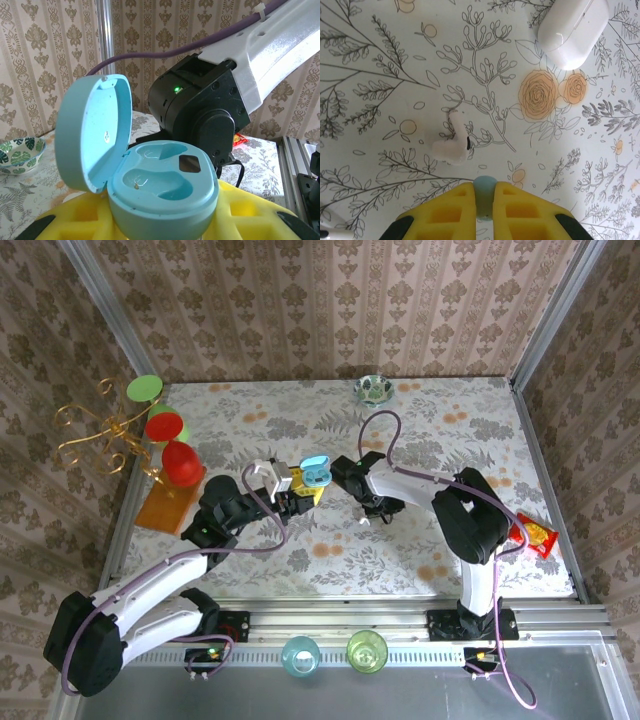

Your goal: Insert the wireless bluetooth earbuds into the charging case

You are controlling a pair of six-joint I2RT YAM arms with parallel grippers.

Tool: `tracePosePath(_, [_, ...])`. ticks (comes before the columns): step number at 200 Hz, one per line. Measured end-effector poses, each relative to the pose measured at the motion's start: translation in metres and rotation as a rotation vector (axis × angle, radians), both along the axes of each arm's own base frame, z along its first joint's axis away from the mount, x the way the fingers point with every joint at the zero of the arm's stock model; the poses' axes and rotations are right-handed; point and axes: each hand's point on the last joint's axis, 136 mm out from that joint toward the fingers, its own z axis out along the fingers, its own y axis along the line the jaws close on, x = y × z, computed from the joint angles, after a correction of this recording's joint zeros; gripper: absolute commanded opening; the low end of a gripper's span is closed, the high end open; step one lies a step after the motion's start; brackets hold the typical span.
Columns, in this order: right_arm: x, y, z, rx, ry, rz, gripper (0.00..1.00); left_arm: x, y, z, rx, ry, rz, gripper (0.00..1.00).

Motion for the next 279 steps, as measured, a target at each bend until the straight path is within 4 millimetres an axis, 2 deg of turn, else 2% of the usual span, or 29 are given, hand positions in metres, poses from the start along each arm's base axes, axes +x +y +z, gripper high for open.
tracePosePath(82, [-0.001,-0.001,0.011,-0.006,0.006,-0.015,0.13,0.000,0.000,0.000,0.000,0.000,0.001,0.21])
tracePosePath(101, [0.000,0.000,0.018,0.014,-0.009,-0.012,0.13,0.002,0.001,0.000,0.000,0.000,0.007,0.21])
tracePosePath(122, [0.000,0.001,0.040,0.064,-0.060,0.001,0.13,0.004,0.003,0.000,0.000,0.000,0.016,0.21])
tracePosePath(166, [0.000,0.007,0.106,0.217,-0.229,0.113,0.10,0.008,0.003,-0.001,-0.002,-0.002,0.021,0.21])
tracePosePath(193, [-0.007,0.019,0.136,0.321,-0.321,0.233,0.12,0.011,0.001,-0.008,0.010,0.013,0.022,0.21])
tracePosePath(199, [-0.009,0.022,0.143,0.346,-0.340,0.258,0.08,0.012,0.001,-0.009,0.012,0.016,0.024,0.21])
tracePosePath(225, [-0.013,0.034,0.172,0.434,-0.434,0.377,0.08,0.014,0.000,-0.011,0.015,0.020,0.026,0.21])
tracePosePath(279, [-0.028,0.073,0.209,0.485,-0.563,0.669,0.08,0.015,-0.001,-0.012,0.014,0.020,0.021,0.21])
